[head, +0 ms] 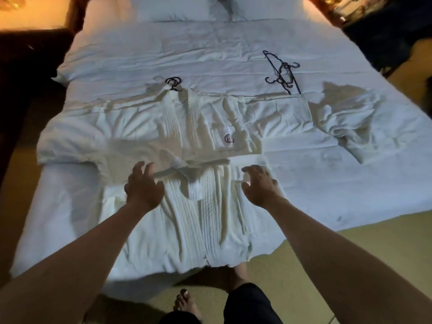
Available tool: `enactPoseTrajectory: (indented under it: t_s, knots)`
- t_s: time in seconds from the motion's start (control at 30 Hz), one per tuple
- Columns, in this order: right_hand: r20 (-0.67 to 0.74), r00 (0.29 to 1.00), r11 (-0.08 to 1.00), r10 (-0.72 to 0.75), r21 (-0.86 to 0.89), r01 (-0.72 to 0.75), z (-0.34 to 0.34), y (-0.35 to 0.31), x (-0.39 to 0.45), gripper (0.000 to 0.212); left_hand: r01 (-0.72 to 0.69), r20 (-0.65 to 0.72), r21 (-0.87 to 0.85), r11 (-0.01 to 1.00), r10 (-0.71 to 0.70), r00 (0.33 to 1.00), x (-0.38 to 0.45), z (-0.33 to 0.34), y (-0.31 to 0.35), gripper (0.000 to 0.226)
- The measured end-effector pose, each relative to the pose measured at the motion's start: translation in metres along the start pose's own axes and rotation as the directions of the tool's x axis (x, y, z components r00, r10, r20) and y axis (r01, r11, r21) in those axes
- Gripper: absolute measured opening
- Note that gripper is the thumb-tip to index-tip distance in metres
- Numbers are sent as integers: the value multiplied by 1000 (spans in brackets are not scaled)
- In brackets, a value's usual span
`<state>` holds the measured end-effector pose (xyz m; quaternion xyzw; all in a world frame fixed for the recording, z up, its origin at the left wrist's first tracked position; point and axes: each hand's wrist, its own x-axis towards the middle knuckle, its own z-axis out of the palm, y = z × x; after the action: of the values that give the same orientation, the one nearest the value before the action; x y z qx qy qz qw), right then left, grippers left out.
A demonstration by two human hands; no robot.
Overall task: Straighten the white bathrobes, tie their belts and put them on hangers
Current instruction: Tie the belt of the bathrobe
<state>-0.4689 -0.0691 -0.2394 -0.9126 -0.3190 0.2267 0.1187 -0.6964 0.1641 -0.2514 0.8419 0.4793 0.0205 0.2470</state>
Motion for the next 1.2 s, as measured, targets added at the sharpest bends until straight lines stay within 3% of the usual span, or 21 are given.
enactPoseTrajectory:
  t_s: [0.13, 0.23, 0.37, 0.67, 0.93, 1.2]
  knots:
    - [4, 999, 984, -39, 176, 38, -35, 0, -60, 34, -305, 92, -96, 947, 314, 945, -34, -26, 62, 51]
    - [-115, 993, 945, 6, 326, 32, -62, 12, -99, 29, -440, 124, -135, 888, 456, 882, -52, -34, 100, 42]
    - [-249, 967, 915, 57, 399, 49, -97, 41, -141, 25, -577, 144, -127, 807, 590, 794, -79, -35, 159, 40]
    - [-236, 970, 903, 64, 427, 44, -167, 124, -164, 26, -615, 141, -201, 763, 644, 752, -109, -4, 262, 40]
    - [-169, 984, 901, 58, 434, 21, -211, 204, -160, 25, -575, 121, -252, 778, 615, 779, -131, 43, 355, 38]
    - [-136, 989, 892, 60, 452, 8, -227, 246, -122, 27, -551, 177, -234, 801, 593, 786, -115, 73, 394, 37]
